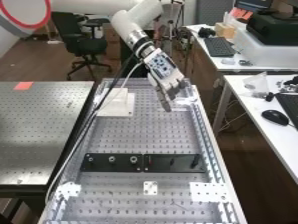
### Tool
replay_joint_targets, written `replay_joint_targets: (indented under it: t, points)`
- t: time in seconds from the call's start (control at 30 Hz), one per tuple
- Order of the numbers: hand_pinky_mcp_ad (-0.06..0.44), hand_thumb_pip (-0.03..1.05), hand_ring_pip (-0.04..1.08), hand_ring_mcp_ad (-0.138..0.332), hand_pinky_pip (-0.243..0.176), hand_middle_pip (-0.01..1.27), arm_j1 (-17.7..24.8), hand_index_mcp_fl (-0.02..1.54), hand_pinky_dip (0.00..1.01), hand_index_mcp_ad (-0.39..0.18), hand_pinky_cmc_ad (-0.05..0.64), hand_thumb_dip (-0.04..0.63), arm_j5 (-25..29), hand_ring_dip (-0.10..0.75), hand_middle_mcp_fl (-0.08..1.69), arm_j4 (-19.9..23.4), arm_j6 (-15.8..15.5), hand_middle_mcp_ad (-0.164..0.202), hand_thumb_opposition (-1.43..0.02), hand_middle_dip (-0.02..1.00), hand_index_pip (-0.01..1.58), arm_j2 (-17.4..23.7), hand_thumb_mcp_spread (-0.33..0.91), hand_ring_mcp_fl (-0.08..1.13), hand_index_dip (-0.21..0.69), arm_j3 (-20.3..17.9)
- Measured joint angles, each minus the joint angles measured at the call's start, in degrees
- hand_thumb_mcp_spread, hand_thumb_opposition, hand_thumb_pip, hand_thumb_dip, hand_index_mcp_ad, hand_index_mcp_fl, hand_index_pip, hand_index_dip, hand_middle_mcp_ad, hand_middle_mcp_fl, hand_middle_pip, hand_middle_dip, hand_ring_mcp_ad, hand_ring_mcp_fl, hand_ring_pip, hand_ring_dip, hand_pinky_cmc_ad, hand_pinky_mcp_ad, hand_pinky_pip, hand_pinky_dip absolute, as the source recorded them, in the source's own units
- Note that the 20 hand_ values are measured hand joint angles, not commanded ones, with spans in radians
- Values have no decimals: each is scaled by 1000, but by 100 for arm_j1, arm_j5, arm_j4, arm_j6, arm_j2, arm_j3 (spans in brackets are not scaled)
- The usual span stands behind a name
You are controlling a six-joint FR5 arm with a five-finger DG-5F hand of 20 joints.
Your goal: Grab the chopstick and place it in the clear container
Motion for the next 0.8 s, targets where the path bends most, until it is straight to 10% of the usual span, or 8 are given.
replay_joint_targets:
  t: [0.33,0.67,0.8]
  points:
    - [284,517,138,-24,2,581,-29,845,483,-87,375,311,-224,564,1098,102,-343,49,-1114,693,1000,-53,564,1016,157,103]
    - [288,595,227,-23,-56,600,-35,543,648,-89,394,337,-320,564,719,375,-561,31,-913,672,960,109,450,761,159,-67]
    - [290,595,215,63,-63,600,-24,480,679,-87,400,340,-287,466,705,448,-648,42,-883,663,942,159,454,330,159,-97]
